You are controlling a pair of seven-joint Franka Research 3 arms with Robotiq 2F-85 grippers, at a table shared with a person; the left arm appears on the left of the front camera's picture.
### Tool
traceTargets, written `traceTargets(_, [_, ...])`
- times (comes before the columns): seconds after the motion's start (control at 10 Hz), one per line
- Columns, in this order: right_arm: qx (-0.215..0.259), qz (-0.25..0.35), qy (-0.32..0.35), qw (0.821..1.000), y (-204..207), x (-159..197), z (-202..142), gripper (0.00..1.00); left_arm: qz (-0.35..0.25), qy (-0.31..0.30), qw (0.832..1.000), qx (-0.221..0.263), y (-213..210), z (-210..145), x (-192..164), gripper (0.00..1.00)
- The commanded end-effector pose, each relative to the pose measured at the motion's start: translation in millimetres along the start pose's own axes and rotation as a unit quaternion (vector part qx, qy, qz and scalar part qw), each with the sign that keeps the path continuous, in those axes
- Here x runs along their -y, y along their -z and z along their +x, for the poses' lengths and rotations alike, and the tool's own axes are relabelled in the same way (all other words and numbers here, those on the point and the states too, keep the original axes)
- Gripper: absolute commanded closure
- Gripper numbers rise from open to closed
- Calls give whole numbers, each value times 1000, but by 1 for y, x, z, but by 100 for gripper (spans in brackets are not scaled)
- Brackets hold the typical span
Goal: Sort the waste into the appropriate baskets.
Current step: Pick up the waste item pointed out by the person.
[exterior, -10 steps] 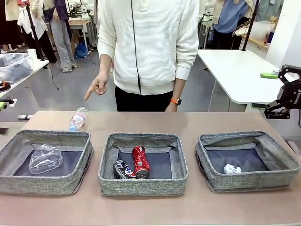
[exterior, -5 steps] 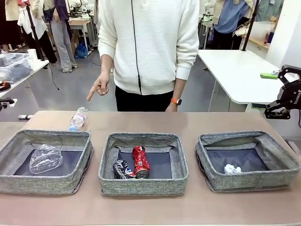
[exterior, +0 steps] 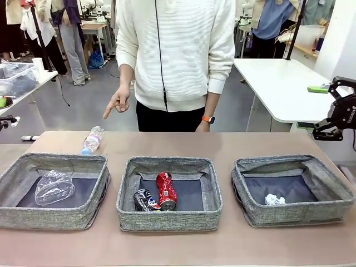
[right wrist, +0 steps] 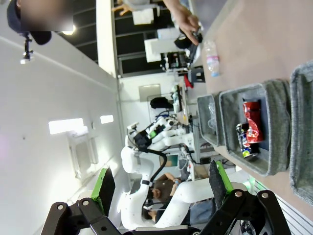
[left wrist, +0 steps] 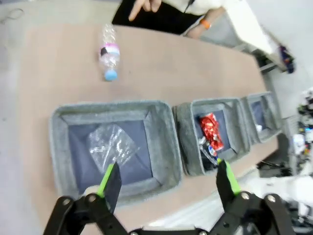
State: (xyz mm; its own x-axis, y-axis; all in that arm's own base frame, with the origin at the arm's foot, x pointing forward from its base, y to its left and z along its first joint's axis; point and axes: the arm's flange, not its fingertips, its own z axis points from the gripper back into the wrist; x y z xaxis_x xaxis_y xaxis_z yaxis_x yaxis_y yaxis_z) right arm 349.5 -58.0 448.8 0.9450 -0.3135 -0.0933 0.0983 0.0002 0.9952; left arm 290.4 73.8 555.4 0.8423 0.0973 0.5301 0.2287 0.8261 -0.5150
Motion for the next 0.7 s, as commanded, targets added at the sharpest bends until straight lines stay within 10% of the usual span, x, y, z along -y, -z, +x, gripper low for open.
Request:
traceTargets(0.0, [-1,9,-2,1000,-1,-3,0,0,57,-1,995,-80,74,60,26,0])
traceTargets(0.2, [-1,9,-2,1000,-1,-3,0,0,96,-7,986,-136,130,86,26,0])
traceTargets(0.6, [-1,9,-2,1000,-1,-3,0,0,150,5,985,-87,208,88,-6,0])
